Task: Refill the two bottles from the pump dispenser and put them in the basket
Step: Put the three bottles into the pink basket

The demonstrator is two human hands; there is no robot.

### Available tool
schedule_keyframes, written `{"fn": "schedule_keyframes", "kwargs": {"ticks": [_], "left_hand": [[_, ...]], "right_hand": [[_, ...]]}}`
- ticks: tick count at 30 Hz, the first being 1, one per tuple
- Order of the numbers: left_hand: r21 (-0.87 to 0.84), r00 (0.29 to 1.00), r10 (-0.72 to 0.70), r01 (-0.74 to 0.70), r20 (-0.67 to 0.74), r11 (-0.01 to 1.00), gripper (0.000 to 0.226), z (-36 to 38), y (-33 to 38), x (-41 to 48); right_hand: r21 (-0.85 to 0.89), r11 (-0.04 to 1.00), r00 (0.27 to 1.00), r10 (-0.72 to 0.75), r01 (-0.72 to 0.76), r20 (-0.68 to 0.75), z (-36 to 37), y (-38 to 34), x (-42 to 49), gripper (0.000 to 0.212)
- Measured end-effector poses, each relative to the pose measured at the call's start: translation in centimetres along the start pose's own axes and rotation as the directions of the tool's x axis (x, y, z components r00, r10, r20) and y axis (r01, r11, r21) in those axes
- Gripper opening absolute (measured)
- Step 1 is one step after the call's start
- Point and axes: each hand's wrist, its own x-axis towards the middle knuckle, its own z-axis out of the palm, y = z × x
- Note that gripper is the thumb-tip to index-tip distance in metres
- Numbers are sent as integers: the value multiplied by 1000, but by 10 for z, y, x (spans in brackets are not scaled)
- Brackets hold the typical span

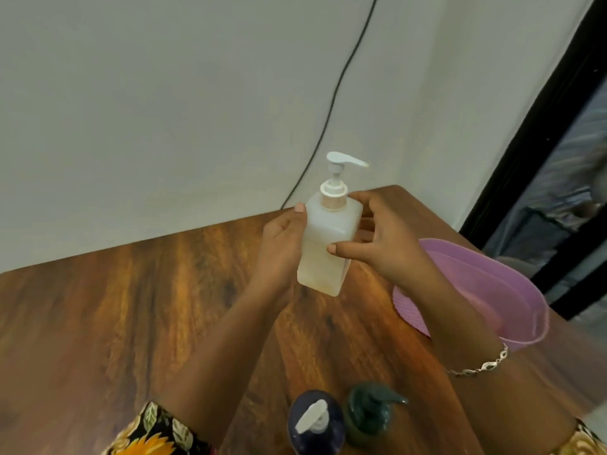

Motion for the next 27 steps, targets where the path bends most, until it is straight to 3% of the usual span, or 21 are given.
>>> {"fn": "schedule_keyframes", "kwargs": {"ticks": [12,20,27], "left_hand": [[130,952,-103,68,287,989,24,112,-19,45],[267,924,-196,108,329,958,37,165,-46,68],[294,878,-327,228,350,928,21,191,-75,90]], "right_hand": [[-143,980,983,116,-136,-142,-109,64,4,66],[-260,912,917,225,-317,-331,-137,129,13,76],[-215,881,850,301,-421,-431,-120,171,15,81]]}}
